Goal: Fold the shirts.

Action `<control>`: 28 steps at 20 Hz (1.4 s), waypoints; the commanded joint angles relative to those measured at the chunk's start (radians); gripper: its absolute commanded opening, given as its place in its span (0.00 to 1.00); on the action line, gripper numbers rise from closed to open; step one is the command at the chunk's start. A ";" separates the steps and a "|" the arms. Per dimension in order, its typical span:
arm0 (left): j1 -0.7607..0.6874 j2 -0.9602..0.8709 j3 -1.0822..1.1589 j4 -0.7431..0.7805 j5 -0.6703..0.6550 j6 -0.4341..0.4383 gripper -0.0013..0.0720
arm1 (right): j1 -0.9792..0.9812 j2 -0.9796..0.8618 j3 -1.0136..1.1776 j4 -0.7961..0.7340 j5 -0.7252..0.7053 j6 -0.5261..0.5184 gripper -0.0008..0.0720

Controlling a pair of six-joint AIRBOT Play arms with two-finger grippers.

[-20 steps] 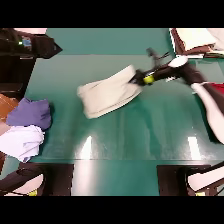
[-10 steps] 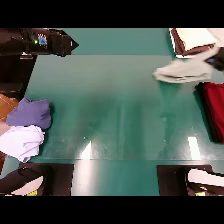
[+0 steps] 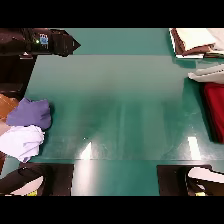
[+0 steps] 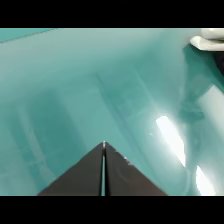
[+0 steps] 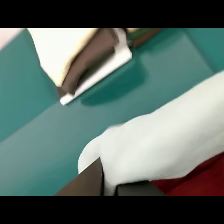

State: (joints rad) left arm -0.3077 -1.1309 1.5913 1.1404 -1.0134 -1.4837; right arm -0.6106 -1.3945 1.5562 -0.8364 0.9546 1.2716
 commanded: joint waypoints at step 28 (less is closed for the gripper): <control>0.000 0.001 -0.001 0.004 -0.080 0.026 0.05 | -0.332 0.366 -0.403 -0.417 0.358 0.154 0.91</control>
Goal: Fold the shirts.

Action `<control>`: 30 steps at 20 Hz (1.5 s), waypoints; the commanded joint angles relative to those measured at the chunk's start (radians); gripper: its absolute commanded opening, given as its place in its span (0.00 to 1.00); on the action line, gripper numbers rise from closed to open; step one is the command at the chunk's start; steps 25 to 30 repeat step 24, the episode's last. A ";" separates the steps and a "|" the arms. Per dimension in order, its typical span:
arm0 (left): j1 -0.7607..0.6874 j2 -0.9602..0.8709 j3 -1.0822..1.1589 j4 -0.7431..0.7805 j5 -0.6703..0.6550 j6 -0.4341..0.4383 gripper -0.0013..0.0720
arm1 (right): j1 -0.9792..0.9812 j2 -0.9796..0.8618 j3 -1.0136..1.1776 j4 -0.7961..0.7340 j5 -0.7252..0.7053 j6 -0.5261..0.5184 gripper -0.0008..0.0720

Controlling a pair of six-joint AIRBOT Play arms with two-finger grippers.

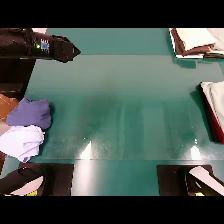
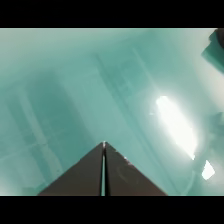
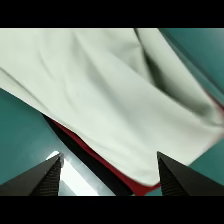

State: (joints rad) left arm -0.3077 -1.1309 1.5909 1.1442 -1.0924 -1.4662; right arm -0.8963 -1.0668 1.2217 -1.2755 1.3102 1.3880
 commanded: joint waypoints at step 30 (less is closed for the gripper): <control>0.000 0.001 0.000 0.002 0.072 0.008 0.05 | 1.061 0.139 -0.068 0.330 -0.226 0.021 0.03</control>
